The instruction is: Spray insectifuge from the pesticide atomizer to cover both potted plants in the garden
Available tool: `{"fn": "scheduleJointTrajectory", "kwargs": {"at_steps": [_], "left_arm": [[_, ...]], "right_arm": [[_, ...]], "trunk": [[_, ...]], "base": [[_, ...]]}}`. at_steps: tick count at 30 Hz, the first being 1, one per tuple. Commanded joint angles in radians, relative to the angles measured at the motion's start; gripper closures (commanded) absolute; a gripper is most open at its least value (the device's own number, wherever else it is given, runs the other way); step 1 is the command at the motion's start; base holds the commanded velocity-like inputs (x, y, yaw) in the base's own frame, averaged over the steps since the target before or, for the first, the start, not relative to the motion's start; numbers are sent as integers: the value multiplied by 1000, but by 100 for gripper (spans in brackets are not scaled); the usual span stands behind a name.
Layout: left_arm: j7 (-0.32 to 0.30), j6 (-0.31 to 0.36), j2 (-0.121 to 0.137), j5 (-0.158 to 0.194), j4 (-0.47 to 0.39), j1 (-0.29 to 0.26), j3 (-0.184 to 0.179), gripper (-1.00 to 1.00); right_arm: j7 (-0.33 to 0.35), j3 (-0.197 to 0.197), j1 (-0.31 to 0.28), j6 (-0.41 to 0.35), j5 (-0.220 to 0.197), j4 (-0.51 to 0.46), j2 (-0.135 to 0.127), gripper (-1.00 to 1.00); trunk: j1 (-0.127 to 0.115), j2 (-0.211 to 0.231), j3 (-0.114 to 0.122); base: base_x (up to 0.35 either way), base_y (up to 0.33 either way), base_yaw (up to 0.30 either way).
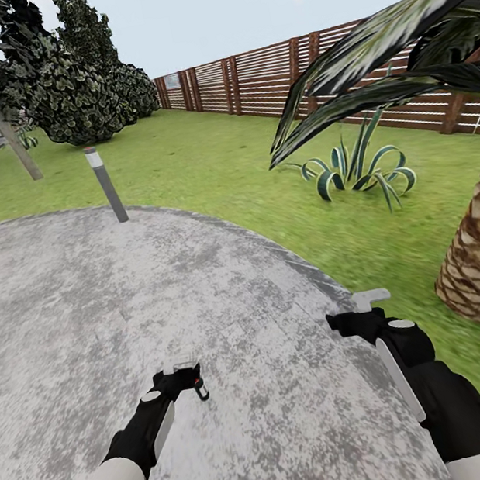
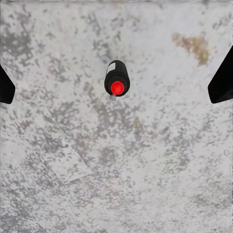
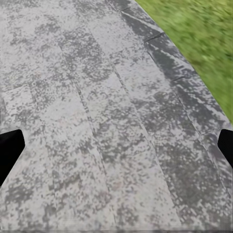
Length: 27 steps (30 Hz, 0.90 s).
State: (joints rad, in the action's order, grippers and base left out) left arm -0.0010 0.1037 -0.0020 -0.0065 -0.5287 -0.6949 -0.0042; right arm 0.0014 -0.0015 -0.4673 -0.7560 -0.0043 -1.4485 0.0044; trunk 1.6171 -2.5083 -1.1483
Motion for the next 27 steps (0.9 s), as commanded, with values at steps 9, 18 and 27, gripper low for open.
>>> {"fn": "scheduleJointTrajectory", "kwargs": {"at_steps": [9, 18, 27], "left_arm": [[0, 6, 0, -1, -2, 0, 0, -100], [-1, 6, 0, 0, -6, 0, 0, -100], [0, 6, 0, 0, -7, 0, 0, -100]], "right_arm": [[0, 0, 0, -5, 1, -1, 0, -100], [0, 0, -1, -5, 1, -1, 0, -100], [0, 0, -1, -5, 1, -1, 0, -100]], "trunk": [[0, 0, -1], [0, 0, -1], [0, 0, -1]], "base": [[-86, -31, 1], [-2, -89, 78], [0, -1, 2]]}}
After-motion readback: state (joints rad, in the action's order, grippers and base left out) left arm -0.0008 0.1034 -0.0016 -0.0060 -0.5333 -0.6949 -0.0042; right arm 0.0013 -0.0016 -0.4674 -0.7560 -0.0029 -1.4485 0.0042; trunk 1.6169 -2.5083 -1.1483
